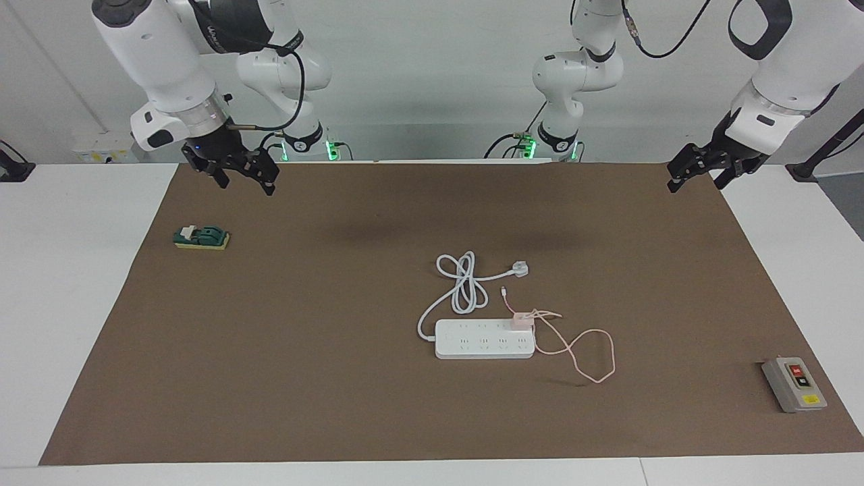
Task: Unplug charger and place it aside
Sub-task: 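Reach the right gripper over the power strip's far end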
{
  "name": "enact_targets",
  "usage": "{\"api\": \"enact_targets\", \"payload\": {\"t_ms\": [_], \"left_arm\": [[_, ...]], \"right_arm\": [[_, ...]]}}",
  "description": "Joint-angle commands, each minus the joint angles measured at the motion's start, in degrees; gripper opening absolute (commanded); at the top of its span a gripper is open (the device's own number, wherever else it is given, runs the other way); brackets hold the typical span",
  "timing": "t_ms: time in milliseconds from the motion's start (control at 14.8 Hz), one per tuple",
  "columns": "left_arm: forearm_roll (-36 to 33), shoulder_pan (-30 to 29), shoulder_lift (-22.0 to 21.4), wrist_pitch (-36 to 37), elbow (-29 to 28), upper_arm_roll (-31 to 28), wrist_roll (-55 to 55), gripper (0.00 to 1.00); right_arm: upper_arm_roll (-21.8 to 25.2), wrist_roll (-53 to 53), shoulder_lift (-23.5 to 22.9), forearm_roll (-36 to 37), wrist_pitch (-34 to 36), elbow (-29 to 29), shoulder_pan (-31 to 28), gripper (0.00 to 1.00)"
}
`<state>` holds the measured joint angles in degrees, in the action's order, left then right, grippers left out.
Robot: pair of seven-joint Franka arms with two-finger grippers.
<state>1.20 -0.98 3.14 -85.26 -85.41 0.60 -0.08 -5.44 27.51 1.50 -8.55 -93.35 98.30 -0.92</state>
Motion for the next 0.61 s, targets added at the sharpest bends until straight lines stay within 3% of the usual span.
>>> {"api": "enact_targets", "payload": {"t_ms": [0,473,541], "left_arm": [[0.2,-0.1,-1.9,-0.6,-2.2,-0.2,-0.3,1.0],[0.2,-0.1,-1.9,-0.6,-2.2,-0.2,-0.3,1.0],[0.2,-0.1,-1.9,-0.6,-2.2,-0.2,-0.3,1.0]], "right_arm": [[-0.2,15.2,-5.3,-6.7,-6.6,0.5,3.2,1.0],[-0.2,45.6,-15.9,-20.1,-25.3,-0.4,12.6,1.0],[-0.2,50.0,-18.7,-21.6,-26.4,-2.6,13.8,1.0]]}}
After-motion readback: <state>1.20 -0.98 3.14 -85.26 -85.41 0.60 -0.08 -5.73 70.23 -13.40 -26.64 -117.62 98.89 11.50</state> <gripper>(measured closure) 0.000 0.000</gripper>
